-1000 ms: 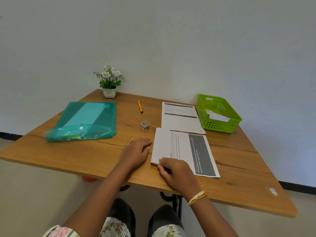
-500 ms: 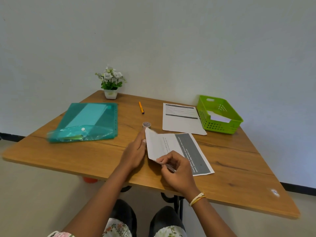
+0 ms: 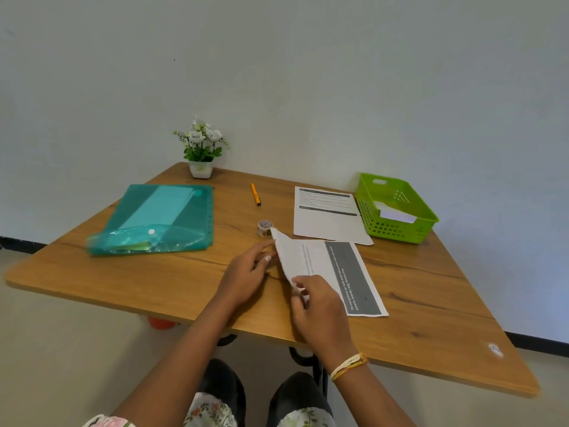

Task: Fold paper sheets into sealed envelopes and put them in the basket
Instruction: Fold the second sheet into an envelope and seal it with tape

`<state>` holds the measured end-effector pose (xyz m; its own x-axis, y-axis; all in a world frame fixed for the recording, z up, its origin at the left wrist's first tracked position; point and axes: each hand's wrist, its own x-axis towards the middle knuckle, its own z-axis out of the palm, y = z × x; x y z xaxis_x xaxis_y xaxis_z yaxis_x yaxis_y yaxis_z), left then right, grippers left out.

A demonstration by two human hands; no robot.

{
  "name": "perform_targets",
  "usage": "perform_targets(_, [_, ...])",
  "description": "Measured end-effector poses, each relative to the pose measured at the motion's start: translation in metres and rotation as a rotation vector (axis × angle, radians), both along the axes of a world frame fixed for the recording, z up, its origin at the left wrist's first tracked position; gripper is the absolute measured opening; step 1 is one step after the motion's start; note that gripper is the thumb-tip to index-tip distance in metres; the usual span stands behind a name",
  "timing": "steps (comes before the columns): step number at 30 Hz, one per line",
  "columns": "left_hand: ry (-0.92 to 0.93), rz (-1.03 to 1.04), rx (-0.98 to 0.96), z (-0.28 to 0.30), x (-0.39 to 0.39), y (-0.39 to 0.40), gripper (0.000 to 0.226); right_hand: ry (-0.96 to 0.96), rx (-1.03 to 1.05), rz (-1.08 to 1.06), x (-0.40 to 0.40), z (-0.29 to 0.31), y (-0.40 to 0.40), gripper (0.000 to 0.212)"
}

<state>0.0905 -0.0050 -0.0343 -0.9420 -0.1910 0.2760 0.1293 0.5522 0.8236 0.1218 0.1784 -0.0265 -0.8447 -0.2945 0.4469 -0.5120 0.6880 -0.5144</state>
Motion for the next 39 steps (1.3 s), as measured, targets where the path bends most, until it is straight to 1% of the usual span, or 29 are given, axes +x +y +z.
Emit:
perform_targets(2, [-0.014,0.014,-0.159,-0.001,0.0,0.002,0.051,-0.074,-0.186,-0.06,-0.002,0.004,-0.003,0.027])
perform_targets(5, [-0.008,0.012,-0.419,-0.005,-0.001,0.009,0.059,-0.25,-0.412,-0.138,-0.007,0.011,-0.004,0.041])
perform_targets(7, [-0.03,-0.031,-0.532,-0.009,-0.003,0.012,0.058,-0.378,-0.498,-0.166,-0.012,0.012,-0.002,0.049])
perform_targets(8, [-0.049,-0.059,-0.575,-0.01,-0.004,0.012,0.058,-0.422,-0.497,-0.168,-0.015,0.011,0.0,0.052])
perform_targets(13, [-0.124,-0.175,-0.7,-0.013,-0.008,0.011,0.051,-0.498,-0.336,-0.166,-0.02,0.008,0.006,0.058])
perform_targets(15, [-0.146,-0.191,-0.726,-0.012,-0.009,0.011,0.048,-0.496,-0.223,-0.172,-0.021,0.008,0.007,0.056])
perform_targets(18, [-0.156,-0.177,-0.728,-0.01,-0.008,0.011,0.047,-0.397,0.096,-0.253,-0.023,0.01,0.009,0.049])
perform_targets(19, [-0.159,-0.174,-0.728,-0.009,-0.008,0.011,0.047,-0.35,0.166,-0.279,-0.023,0.009,0.011,0.045])
perform_targets(21, [-0.165,-0.175,-0.728,-0.009,-0.008,0.012,0.048,-0.295,0.24,-0.307,-0.024,0.007,0.015,0.043])
perform_targets(23, [-0.162,-0.159,-0.71,-0.01,-0.008,0.012,0.05,-0.244,0.267,-0.327,-0.024,0.001,0.018,0.045])
perform_targets(25, [-0.151,-0.1,-0.694,-0.012,-0.008,0.012,0.052,-0.162,0.272,-0.327,-0.024,-0.005,0.022,0.046])
perform_targets(28, [-0.138,0.003,-0.686,-0.016,-0.009,0.011,0.052,-0.077,0.257,-0.269,-0.022,-0.015,0.024,0.048])
perform_targets(32, [-0.13,0.018,-0.685,-0.02,-0.011,0.011,0.052,-0.071,0.224,-0.177,-0.019,-0.019,0.024,0.065])
perform_targets(36, [-0.135,0.031,-0.692,-0.021,-0.011,0.011,0.052,-0.16,0.299,-0.047,-0.013,-0.019,0.021,0.084])
perform_targets(39, [-0.14,0.027,-0.695,-0.019,-0.011,0.011,0.052,-0.163,0.348,-0.055,-0.013,-0.016,0.018,0.082])
